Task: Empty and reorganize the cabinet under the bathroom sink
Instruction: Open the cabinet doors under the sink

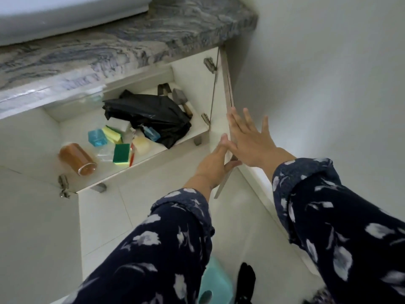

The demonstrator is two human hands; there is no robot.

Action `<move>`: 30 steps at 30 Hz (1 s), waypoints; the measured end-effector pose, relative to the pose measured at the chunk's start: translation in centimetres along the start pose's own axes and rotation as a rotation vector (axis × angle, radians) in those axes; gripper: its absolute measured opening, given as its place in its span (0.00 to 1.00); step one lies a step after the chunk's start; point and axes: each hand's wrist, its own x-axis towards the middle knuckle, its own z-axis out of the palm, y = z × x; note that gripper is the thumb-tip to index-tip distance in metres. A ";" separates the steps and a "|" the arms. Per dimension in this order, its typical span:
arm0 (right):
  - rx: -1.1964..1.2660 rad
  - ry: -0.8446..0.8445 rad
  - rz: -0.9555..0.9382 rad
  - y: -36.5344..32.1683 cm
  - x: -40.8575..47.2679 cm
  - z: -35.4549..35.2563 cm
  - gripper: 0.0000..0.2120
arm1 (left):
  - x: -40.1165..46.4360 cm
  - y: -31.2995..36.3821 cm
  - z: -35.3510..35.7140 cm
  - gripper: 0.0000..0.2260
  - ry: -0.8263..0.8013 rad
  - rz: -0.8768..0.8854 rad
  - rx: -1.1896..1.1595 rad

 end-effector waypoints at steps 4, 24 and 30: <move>0.004 -0.016 0.003 4.8 -0.9 -0.1 0.30 | 2.1 3.9 3.0 0.42 -0.021 0.020 0.091; 0.082 0.063 0.106 16.6 0.0 0.1 0.33 | 11.2 10.9 7.1 0.44 -0.084 0.029 0.317; -0.088 -0.005 0.125 14.9 -0.6 -0.5 0.28 | 9.4 10.3 3.6 0.25 -0.198 -0.031 0.394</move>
